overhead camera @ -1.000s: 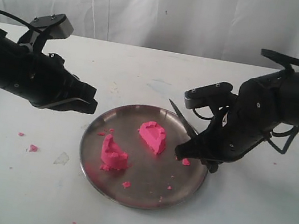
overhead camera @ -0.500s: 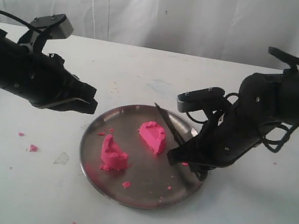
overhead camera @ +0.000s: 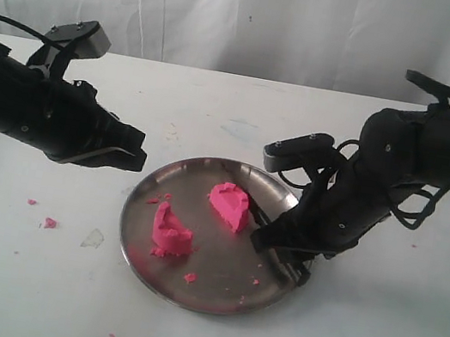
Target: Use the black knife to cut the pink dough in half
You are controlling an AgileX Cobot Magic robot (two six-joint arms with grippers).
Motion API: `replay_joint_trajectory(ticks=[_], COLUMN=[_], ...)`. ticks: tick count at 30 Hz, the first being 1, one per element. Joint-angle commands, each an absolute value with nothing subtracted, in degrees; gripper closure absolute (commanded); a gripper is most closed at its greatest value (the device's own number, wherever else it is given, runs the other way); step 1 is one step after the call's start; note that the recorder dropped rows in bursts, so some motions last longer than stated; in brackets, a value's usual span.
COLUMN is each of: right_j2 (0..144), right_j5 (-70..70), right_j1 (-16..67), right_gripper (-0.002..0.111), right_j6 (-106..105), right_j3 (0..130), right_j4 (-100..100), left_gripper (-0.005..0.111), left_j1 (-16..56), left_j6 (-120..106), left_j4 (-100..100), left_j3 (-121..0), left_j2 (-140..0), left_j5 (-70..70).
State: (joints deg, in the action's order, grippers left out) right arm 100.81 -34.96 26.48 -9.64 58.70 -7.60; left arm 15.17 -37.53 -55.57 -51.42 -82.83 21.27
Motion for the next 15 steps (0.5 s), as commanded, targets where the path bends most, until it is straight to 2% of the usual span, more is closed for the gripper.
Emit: replay_joint_trajectory(ticks=[1, 5, 8, 11, 14, 15], right_j2=[100.62, 99.34, 96.8, 94.72, 94.04, 93.73], right_j5=[-32.94, -32.83, -32.7, -32.12, -31.25, -31.25], right_j1=[26.24, 26.24, 25.72, 22.55, 15.45, 13.43], right_gripper=[0.063, 0.064, 0.069, 0.087, 0.107, 0.108], right_j6=[-10.42, -10.3, -4.67, 6.09, 27.31, 32.5], right_j3=[58.96, 61.08, 62.52, 62.15, 59.41, 58.24], right_j4=[-7.69, -3.3, 3.71, 16.62, 32.43, 34.64], left_gripper=[0.107, 0.107, 0.107, 0.107, 0.107, 0.107], left_j1=[15.23, 15.23, 15.23, 15.23, 15.23, 15.23], left_j6=[-37.39, -37.39, -37.39, -37.39, -37.51, -37.51], left_j4=[-56.54, -56.54, -56.54, -56.54, -56.07, -56.07], left_j3=[-51.11, -51.11, -51.11, -51.11, -51.11, -51.11], left_j2=[-82.64, -82.64, -82.64, -82.64, -82.64, -82.64], left_j5=[22.06, 22.06, 22.06, 22.06, 22.06, 22.06])
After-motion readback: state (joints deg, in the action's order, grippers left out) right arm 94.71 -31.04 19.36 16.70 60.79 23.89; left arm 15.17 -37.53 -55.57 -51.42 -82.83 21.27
